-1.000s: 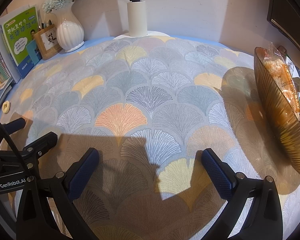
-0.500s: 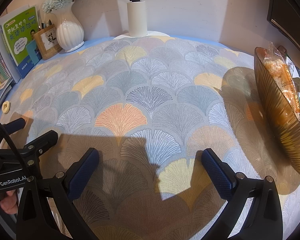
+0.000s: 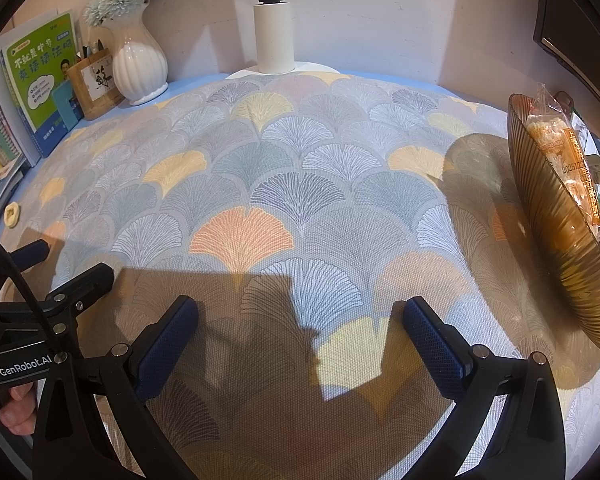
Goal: Organize snacks
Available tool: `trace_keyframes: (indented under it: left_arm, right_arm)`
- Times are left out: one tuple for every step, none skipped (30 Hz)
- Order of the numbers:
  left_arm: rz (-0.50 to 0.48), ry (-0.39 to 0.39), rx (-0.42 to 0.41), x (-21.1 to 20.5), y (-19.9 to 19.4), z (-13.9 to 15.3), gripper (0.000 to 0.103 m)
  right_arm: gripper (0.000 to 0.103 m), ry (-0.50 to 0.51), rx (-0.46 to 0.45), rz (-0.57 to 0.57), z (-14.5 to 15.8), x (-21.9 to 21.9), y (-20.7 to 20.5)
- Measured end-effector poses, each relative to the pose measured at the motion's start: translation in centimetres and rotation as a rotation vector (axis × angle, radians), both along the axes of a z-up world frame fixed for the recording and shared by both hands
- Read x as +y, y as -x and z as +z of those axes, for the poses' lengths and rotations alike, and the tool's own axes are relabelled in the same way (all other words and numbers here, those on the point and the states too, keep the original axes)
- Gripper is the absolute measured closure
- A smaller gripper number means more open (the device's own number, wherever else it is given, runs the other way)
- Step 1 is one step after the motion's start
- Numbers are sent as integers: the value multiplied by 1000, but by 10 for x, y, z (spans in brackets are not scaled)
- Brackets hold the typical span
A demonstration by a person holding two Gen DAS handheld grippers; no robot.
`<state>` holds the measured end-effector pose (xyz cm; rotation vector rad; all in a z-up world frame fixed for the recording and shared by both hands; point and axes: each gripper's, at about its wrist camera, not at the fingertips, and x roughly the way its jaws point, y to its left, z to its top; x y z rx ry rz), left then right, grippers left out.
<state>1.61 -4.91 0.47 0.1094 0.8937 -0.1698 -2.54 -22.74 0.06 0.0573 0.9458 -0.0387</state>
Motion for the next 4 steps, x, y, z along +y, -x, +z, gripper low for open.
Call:
trace_keyframes:
  left_arm:
    - [-1, 1, -2, 0, 0, 0, 0]
    - [-1, 2, -2, 0, 0, 0, 0]
    - [0, 0, -2, 0, 0, 0, 0]
    - [-1, 0, -1, 0, 0, 0, 0]
  right_arm:
    - [0, 0, 0, 0, 0, 0, 0]
    - [0, 0, 0, 0, 0, 0, 0]
    - [0, 0, 0, 1, 0, 0, 0]
    - [0, 1, 0, 0, 0, 0, -1]
